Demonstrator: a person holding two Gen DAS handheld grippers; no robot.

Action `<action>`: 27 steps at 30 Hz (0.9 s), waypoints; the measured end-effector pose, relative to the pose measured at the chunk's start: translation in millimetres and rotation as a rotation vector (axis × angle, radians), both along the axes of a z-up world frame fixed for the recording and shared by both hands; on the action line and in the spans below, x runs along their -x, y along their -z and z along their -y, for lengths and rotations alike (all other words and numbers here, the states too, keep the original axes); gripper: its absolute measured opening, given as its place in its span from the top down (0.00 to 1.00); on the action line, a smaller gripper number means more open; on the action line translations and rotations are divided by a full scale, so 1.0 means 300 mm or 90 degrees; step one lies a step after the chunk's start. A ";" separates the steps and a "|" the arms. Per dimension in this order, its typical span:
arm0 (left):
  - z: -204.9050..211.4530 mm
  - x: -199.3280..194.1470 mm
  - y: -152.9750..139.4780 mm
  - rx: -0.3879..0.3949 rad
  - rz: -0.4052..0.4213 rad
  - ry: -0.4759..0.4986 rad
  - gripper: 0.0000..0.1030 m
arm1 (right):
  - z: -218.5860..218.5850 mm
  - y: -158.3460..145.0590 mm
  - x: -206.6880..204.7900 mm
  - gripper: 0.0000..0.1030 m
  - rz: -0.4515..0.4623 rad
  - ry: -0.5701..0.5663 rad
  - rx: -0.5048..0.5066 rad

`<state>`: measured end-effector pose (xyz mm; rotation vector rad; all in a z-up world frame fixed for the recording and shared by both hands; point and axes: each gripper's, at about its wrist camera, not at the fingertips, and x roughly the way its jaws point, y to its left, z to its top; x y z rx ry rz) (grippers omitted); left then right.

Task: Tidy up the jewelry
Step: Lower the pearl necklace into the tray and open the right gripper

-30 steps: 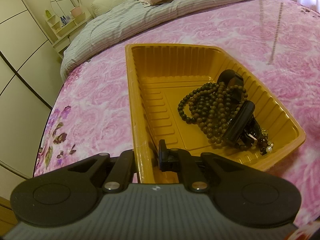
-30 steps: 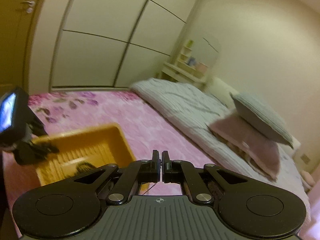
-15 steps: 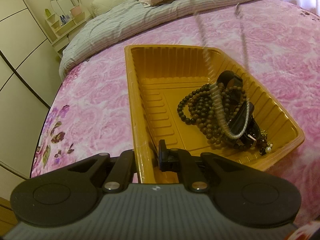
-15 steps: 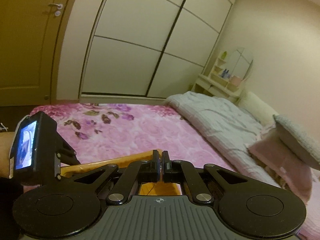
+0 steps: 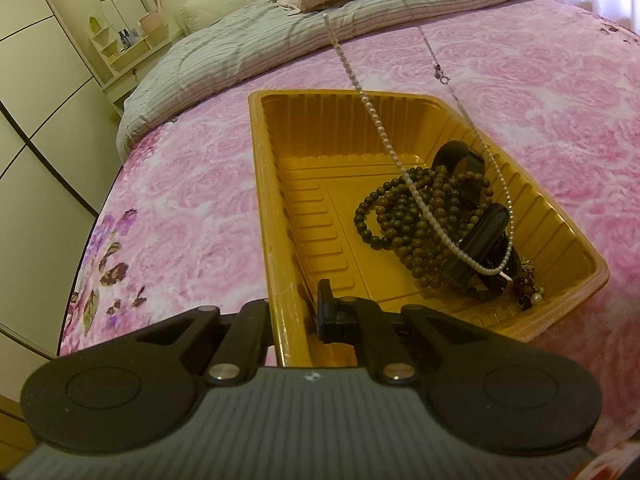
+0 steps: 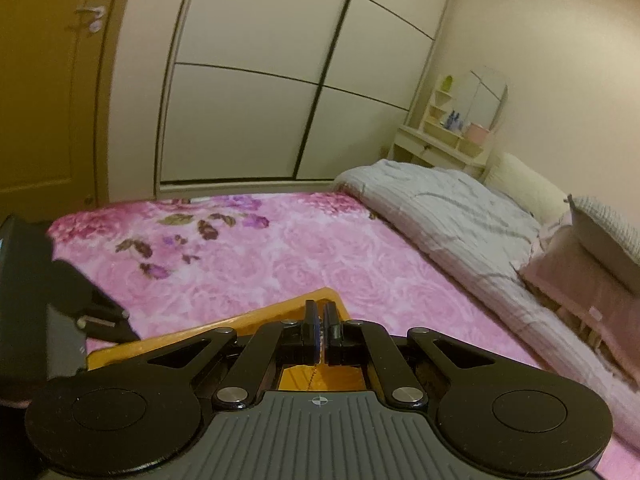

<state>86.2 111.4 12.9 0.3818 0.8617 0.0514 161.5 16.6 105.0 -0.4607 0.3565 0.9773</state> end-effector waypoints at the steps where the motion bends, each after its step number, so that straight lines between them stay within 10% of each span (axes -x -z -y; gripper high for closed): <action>1: -0.001 0.000 0.000 0.000 0.000 0.000 0.95 | 0.001 0.002 -0.009 0.98 -0.008 0.002 -0.001; 17: -0.010 -0.001 0.007 0.008 -0.003 -0.003 0.95 | 0.027 0.079 -0.090 0.97 -0.083 0.044 -0.004; 19: -0.013 0.000 0.007 0.010 -0.003 -0.004 0.95 | 0.056 0.073 -0.086 0.88 -0.082 0.061 -0.016; 21: -0.015 0.001 0.008 0.013 -0.003 -0.004 0.95 | 0.102 0.072 -0.075 0.44 -0.084 0.086 -0.035; 22: -0.019 0.001 0.008 0.015 -0.003 -0.004 0.95 | 0.126 0.074 -0.068 0.36 -0.085 0.094 -0.047; 27: -0.048 -0.004 0.016 0.040 -0.006 -0.007 0.95 | 0.267 0.121 -0.017 0.33 -0.119 0.147 -0.086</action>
